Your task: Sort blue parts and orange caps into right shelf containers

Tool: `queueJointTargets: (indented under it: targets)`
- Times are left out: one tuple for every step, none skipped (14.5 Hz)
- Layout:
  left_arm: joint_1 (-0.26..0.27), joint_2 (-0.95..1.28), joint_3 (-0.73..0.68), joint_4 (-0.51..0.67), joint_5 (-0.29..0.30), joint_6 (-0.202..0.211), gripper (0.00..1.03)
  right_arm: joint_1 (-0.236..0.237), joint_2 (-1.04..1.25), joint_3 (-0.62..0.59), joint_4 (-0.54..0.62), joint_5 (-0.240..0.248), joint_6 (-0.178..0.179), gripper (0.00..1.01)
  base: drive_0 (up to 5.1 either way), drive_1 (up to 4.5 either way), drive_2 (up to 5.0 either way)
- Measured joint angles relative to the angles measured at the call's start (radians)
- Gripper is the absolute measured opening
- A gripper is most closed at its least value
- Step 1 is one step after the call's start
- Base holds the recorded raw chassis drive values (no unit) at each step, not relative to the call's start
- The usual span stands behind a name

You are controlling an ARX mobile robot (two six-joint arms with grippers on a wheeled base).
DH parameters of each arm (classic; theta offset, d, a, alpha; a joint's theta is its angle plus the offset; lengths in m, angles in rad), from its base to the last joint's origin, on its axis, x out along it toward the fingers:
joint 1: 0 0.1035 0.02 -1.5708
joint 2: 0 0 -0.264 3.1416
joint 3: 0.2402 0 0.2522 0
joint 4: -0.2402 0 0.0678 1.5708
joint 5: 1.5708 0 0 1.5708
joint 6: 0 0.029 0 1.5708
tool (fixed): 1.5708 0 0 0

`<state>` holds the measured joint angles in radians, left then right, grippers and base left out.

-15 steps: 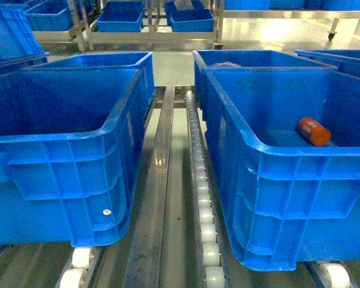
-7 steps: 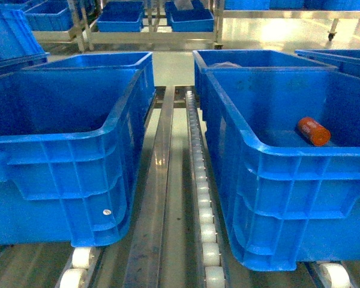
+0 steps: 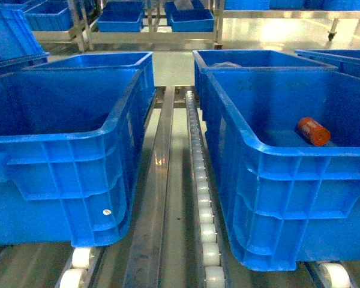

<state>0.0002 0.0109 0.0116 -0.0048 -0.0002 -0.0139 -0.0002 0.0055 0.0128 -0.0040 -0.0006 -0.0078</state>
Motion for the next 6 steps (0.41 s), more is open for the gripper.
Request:
queueJointTargets:
  targets:
    - [0.000,0.000,0.000,0.000,0.000,0.000,0.98,0.000,0.000,0.000,0.000,0.000,0.000,0.98,0.0,0.00,0.0]
    - [0.000,0.000,0.000,0.000,0.000,0.000,0.98,0.000,0.000,0.000,0.000,0.000,0.000,0.98,0.0,0.00,0.0]
    - [0.000,0.000,0.000,0.000,0.000,0.000,0.98,0.000,0.000,0.000,0.000,0.000,0.000,0.98,0.0,0.00,0.0]
    - [0.000,0.000,0.000,0.000,0.000,0.000,0.98,0.000,0.000,0.000,0.000,0.000,0.000,0.98,0.0,0.00,0.0]
    - [0.000,0.000,0.000,0.000,0.000,0.000,0.98,0.000,0.000,0.000,0.000,0.000,0.000,0.98,0.0,0.00,0.0]
    - [0.000,0.000,0.000,0.000,0.000,0.000,0.98,0.000,0.000,0.000,0.000,0.000,0.000,0.98,0.0,0.00,0.0]
